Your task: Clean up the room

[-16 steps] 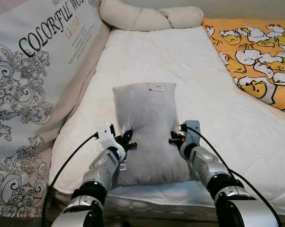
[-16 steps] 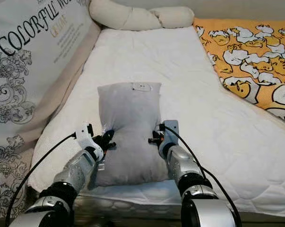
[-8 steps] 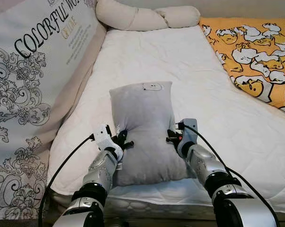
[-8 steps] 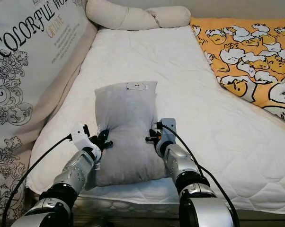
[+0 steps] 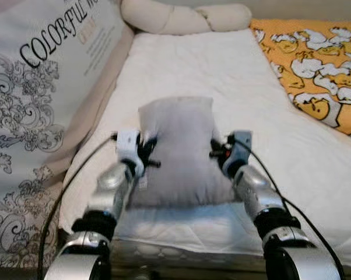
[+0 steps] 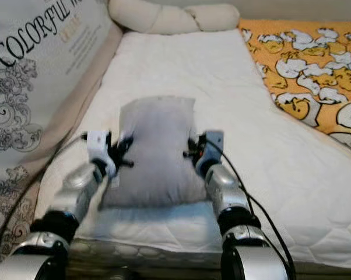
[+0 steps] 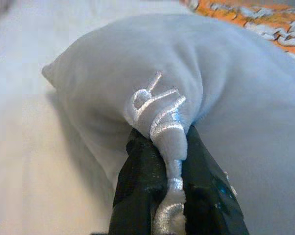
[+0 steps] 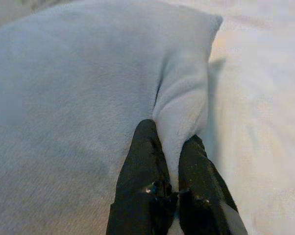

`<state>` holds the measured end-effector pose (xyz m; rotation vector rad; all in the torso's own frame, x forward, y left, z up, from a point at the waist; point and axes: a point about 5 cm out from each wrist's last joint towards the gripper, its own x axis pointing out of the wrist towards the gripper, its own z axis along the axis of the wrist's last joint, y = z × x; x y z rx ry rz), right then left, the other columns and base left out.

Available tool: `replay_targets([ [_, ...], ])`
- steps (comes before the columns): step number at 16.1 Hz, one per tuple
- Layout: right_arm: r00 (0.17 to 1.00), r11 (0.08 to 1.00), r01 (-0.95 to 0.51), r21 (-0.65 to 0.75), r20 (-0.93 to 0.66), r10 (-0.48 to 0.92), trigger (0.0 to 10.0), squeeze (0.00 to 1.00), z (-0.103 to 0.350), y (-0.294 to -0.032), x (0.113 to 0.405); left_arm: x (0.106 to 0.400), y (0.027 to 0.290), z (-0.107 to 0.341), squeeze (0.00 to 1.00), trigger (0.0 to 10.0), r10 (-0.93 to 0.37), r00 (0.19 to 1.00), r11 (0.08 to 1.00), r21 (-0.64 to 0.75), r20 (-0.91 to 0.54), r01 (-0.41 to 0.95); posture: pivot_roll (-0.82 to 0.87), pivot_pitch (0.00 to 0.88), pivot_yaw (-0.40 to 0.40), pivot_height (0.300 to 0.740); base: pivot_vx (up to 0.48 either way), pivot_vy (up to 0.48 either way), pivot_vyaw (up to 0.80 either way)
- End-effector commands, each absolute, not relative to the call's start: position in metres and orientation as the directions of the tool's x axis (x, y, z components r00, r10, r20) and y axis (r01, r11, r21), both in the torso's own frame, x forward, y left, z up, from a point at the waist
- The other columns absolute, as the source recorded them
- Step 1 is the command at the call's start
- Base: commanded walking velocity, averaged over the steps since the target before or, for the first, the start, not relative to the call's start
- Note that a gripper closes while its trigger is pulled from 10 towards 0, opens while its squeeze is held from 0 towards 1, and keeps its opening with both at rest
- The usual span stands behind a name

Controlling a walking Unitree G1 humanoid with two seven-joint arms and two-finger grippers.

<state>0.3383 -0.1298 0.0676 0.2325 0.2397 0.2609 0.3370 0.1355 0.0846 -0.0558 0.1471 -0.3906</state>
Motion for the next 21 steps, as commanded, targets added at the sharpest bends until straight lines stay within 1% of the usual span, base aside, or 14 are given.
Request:
replay_targets([
  [1, 0.972, 0.942, -0.194, 0.274, -0.078, 0.223, 0.0, 0.0, 0.088, -0.137, 0.341, 0.336, 0.132, 0.1, 0.0, 0.0, -0.416, 0.907, 0.909, 0.008, -0.064, 0.417, 0.05, 0.0, 0.068, 0.74, 0.0, 0.0, 0.0],
  [3, 0.984, 0.941, -0.176, 0.29, 0.015, 0.18, 0.0, 0.0, 0.102, -0.142, 0.338, 0.33, 0.128, 0.106, 0.0, 0.0, -0.427, 0.904, 0.904, 0.024, -0.026, 0.428, 0.04, 0.0, 0.069, 0.74, 0.0, 0.0, 0.0],
  [4, 0.978, 0.948, -0.207, 0.241, 0.068, 0.196, 0.0, 0.0, 0.111, -0.138, 0.331, 0.322, 0.125, 0.11, 0.0, 0.0, -0.429, 0.903, 0.903, 0.036, 0.002, 0.428, 0.04, 0.0, 0.071, 0.74, 0.0, 0.0, 0.0],
  [6, 0.979, 0.953, -0.203, 0.225, 0.066, 0.193, 0.0, 0.0, 0.11, -0.134, 0.325, 0.317, 0.12, 0.111, 0.0, 0.0, -0.429, 0.903, 0.903, 0.033, 0.007, 0.428, 0.05, 0.0, 0.064, 0.74, 0.0, 0.0, 0.0],
  [7, 0.979, 0.957, -0.204, 0.209, 0.067, 0.194, 0.0, 0.0, 0.11, -0.129, 0.321, 0.313, 0.117, 0.113, 0.0, 8.5, -0.416, 0.909, 0.909, 0.026, 0.028, 0.415, 0.05, 0.0, 0.062, 0.74, 0.0, 0.0, 0.0],
  [8, 0.982, 0.966, -0.184, 0.181, 0.074, 0.173, 0.0, 0.0, 0.111, -0.129, 0.319, 0.314, 0.12, 0.114, 0.0, 10.0, -0.36, 0.933, 0.933, 0.025, 0.005, 0.36, 0.05, 0.0, 0.058, 0.74, 0.0, 0.0, 0.0],
  [9, 0.986, 0.973, -0.158, 0.171, 0.075, 0.147, 3.3, 0.0, 0.112, -0.132, 0.318, 0.315, 0.122, 0.118, 0.0, 10.0, -0.33, 0.944, 0.944, 0.018, 0.022, 0.329, 0.05, 0.0, 0.057, 0.74, 0.0, 0.0, 0.0],
  [10, 0.994, 0.981, -0.102, 0.167, 0.065, 0.092, 10.0, 0.0, 0.114, -0.139, 0.317, 0.314, 0.125, 0.122, 0.0, 10.0, -0.319, 0.947, 0.947, 0.053, 0.036, 0.317, 0.05, 0.0, 0.056, 0.74, 0.0, 0.0, 0.0],
  [11, 0.996, 0.983, -0.076, 0.166, 0.058, 0.067, 10.0, 0.0, 0.114, -0.141, 0.317, 0.313, 0.126, 0.124, 0.0, 10.0, -0.333, 0.942, 0.942, 0.071, 0.044, 0.329, 0.05, 0.0, 0.056, 0.74, 0.0, 0.0, 0.0],
  [13, 0.997, 0.984, -0.072, 0.163, 0.047, 0.066, 10.0, 0.0, 0.114, -0.14, 0.315, 0.312, 0.127, 0.126, 0.0, 10.0, -0.331, 0.943, 0.942, 0.076, 0.035, 0.328, 0.06, 0.0, 0.059, 0.74, 0.0, 0.137, 0.0],
  [21, 0.997, 0.989, -0.07, 0.127, -0.005, 0.071, 10.0, 0.0, 0.113, -0.135, 0.318, 0.317, 0.127, 0.136, 0.0, 10.0, -0.309, 0.951, 0.943, 0.134, 0.018, 0.304, 0.08, 0.0, 0.066, 0.74, 0.0, 0.423, 0.0],
])
